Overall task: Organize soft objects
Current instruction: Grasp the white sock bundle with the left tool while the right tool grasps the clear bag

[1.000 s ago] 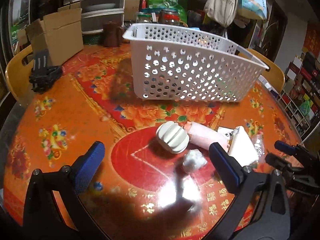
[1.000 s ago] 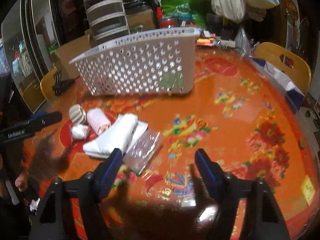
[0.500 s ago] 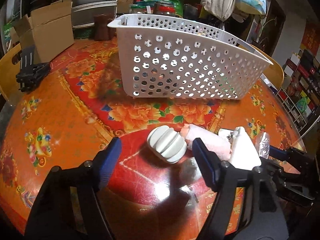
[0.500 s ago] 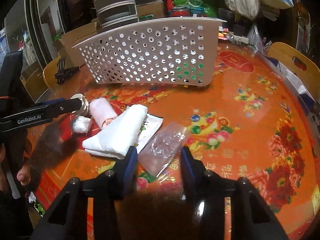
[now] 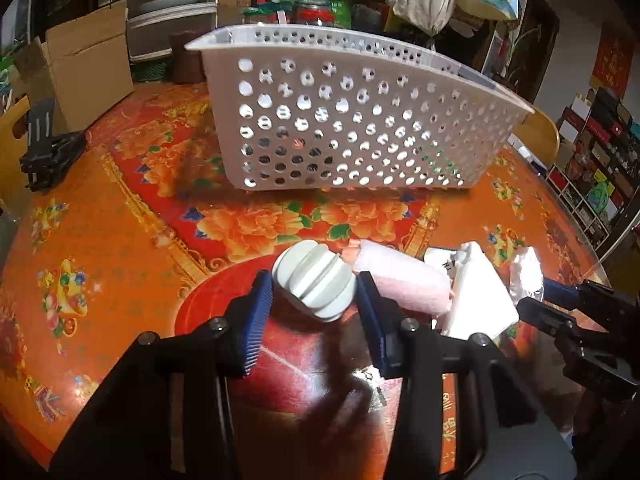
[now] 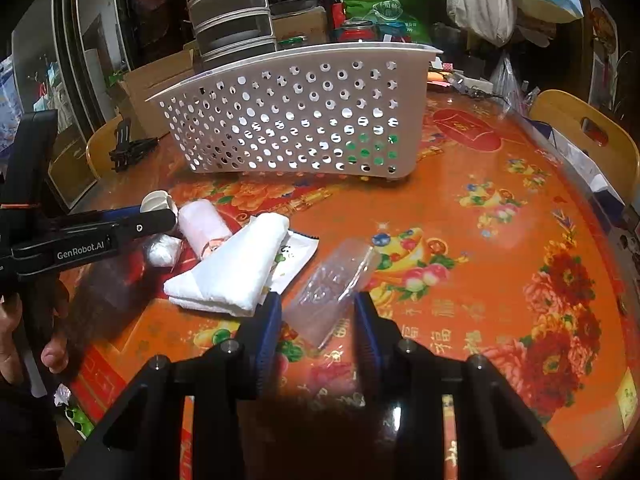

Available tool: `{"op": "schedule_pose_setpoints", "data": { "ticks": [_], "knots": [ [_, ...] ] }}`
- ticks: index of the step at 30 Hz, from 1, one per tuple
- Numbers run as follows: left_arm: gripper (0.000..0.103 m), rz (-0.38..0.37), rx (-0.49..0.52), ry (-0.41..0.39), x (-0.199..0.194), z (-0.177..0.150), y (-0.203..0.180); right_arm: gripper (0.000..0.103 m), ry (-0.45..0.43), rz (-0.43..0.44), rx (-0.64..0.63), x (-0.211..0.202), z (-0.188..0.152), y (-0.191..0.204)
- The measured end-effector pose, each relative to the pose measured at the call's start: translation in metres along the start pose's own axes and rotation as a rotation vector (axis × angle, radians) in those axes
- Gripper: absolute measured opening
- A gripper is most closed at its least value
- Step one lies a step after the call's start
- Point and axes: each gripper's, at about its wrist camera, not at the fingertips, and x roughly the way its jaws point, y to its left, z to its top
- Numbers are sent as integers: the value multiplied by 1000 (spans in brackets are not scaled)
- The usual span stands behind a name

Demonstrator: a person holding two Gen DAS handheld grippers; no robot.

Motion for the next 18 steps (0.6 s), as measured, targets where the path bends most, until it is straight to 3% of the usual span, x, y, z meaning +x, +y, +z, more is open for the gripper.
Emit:
{"op": "schedule_pose_setpoints", "data": {
  "ticks": [18],
  "knots": [
    [40, 2, -38, -99, -50, -2, 22, 36, -61, 6, -2, -25, 8, 4]
  ]
}}
